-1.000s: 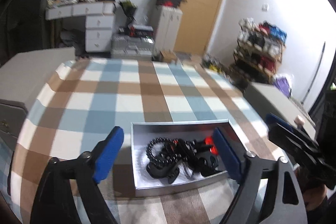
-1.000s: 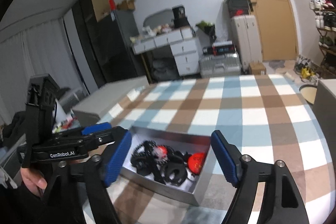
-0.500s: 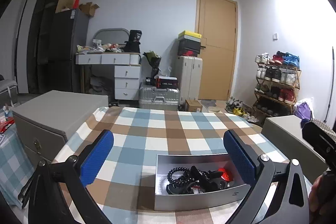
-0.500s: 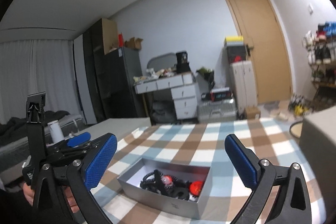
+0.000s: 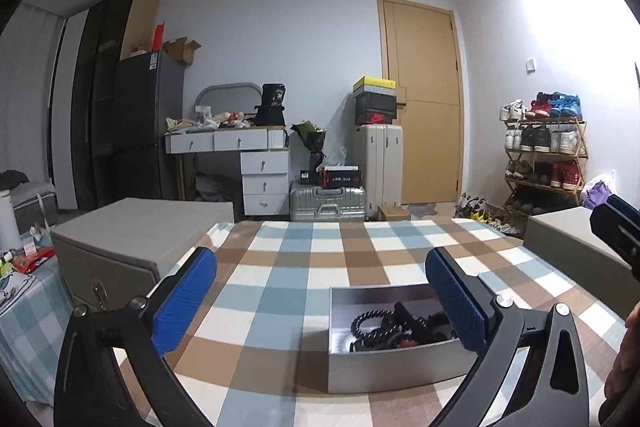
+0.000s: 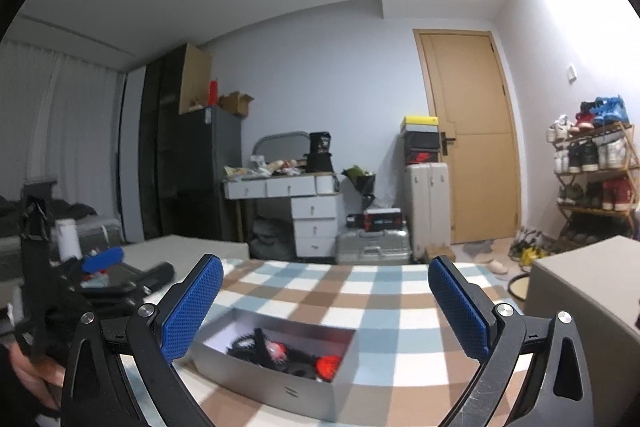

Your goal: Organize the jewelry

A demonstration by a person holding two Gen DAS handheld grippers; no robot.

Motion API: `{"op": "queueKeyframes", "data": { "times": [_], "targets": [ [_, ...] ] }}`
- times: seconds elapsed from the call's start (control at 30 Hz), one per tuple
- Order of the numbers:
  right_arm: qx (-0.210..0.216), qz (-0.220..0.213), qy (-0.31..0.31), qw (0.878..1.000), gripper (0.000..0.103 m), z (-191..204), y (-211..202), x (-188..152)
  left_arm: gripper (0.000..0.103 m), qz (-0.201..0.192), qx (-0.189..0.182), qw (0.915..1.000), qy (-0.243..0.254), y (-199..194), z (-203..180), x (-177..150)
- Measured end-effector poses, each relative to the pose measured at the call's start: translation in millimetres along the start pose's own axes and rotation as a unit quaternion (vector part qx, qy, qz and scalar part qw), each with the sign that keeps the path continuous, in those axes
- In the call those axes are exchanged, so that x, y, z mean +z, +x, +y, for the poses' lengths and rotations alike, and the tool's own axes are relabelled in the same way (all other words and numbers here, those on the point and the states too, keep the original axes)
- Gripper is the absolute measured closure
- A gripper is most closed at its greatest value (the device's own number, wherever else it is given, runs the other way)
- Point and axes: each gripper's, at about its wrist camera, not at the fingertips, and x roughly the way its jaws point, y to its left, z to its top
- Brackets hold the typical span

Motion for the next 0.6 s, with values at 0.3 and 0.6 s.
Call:
{"op": "queueKeyframes", "data": {
  "times": [0.3, 0.6],
  "targets": [
    [-0.023, 0.037, -0.042, 0.998, 0.000, 6, 14, -21, 0.001, 0.032, -0.003, 0.9993, -0.019, 8, 6, -13],
    [0.002, 0.127, 0.001, 0.992, 0.000, -10, 45, -33, 0.001, 0.066, -0.012, 0.9977, 0.000, 10, -5, -16]
  ]
}}
